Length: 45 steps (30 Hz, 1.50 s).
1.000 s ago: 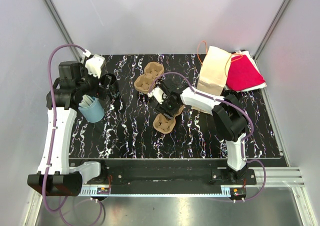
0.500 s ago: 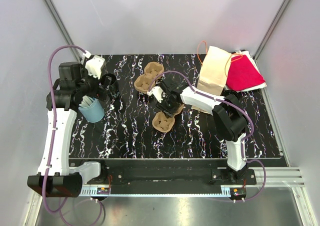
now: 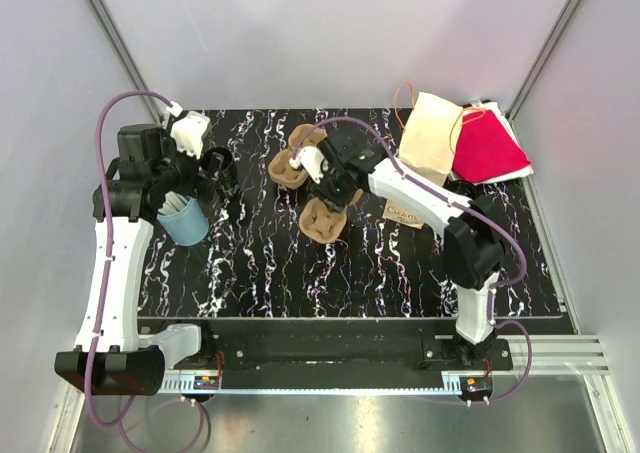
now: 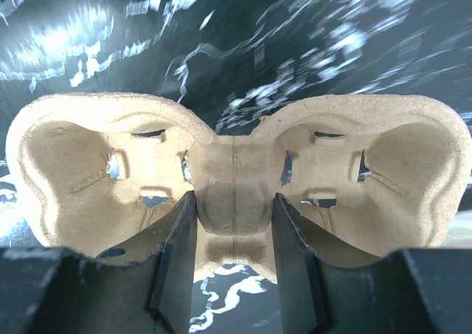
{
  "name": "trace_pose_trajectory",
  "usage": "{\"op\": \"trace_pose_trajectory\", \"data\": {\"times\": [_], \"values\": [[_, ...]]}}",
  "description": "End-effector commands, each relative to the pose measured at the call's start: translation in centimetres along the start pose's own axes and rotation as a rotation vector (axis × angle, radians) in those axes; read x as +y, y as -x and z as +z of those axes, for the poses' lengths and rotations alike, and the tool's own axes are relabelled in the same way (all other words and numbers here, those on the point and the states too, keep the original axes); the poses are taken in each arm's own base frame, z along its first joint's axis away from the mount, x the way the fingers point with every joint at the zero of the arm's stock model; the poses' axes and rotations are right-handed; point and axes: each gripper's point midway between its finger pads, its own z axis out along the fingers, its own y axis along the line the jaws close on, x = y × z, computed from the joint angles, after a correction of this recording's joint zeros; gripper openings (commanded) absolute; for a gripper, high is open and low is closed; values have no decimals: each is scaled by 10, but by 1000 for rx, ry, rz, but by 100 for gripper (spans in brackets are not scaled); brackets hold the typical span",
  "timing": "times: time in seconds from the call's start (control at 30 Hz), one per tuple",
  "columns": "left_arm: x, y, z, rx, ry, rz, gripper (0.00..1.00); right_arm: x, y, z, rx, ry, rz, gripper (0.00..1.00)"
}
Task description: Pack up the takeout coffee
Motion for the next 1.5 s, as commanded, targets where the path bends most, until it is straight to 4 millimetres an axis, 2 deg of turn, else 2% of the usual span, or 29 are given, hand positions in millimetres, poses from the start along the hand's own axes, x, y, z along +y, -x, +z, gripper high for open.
{"op": "trace_pose_trajectory", "data": {"times": [0.0, 0.03, 0.2, 0.23, 0.47, 0.6, 0.7, 0.73, 0.77, 0.8, 0.83, 0.87, 0.9, 0.93, 0.97, 1.0, 1.03, 1.07, 1.13, 1.2, 1.23, 1.27, 1.33, 1.37, 1.4, 1.43, 1.47], "values": [[1, 20, -9, -74, 4, 13, 99, -23, 53, -80, -163, -138, -63, 37], [1, 23, -11, -81, 2, 17, 99, -31, 62, -96, -190, -180, -80, 37], [0, 28, -12, -87, -14, 17, 99, -58, 86, -147, -264, -333, -123, 37], [-1, 30, -13, -93, -20, 20, 99, -65, 92, -163, -286, -379, -133, 37], [-5, 39, -13, -115, -50, 22, 99, -95, 109, -231, -357, -575, -161, 37], [-6, 59, -6, -122, -59, 45, 99, -112, 111, -273, -392, -677, -161, 37], [-18, 80, 5, -131, -77, 86, 99, -130, 108, -316, -433, -774, -135, 37], [-31, 89, 8, -143, -107, 107, 99, -135, 105, -324, -435, -792, -126, 37], [-34, 101, 15, -148, -105, 118, 99, -139, 103, -332, -436, -813, -126, 37], [-49, 111, 19, -160, -136, 143, 99, -147, 96, -343, -432, -842, -111, 37], [-57, 115, 35, -140, -153, 147, 99, -152, 92, -349, -430, -861, -106, 37], [-61, 133, 34, -174, -151, 156, 99, -156, 89, -354, -426, -875, -104, 37], [-75, 143, 38, -191, -180, 166, 99, -160, 84, -360, -422, -889, -98, 37], [-83, 146, 58, -165, -203, 150, 99, -168, 76, -366, -413, -911, -86, 37], [-88, 167, 54, -214, -215, 147, 99, -172, 71, -368, -402, -919, -83, 37], [-98, 177, 59, -231, -239, 148, 99, -175, 66, -372, -398, -928, -78, 37], [-107, 179, 79, -206, -265, 121, 99, -184, 57, -376, -382, -947, -63, 37], [-111, 204, 72, -267, -281, 116, 99, -188, 53, -377, -369, -955, -69, 37], [-129, 231, 83, -319, -319, 105, 99, -199, 39, -382, -341, -983, -55, 37], [-151, 249, 89, -364, -356, 107, 99, -207, 31, -384, -315, -999, -57, 37], [-160, 255, 99, -373, -370, 96, 99, -210, 28, -387, -309, -1010, -62, 37], [-171, 269, 99, -429, -386, 96, 99, -216, 21, -387, -289, -1019, -54, 37], [-188, 270, 114, -442, -426, 54, 99, -219, 17, -389, -276, -1029, -59, 37], [-196, 286, 111, -518, -451, 45, 99, -222, 11, -390, -260, -1039, -53, 37], [-206, 284, 120, -512, -481, 4, 99, -222, 9, -391, -252, -1045, -51, 37], [-211, 296, 117, -544, -504, -9, 99, -224, 7, -394, -250, -1059, -50, 37], [-224, 299, 117, -549, -558, -8, 99, -225, 3, -398, -244, -1074, -42, 37]]}}
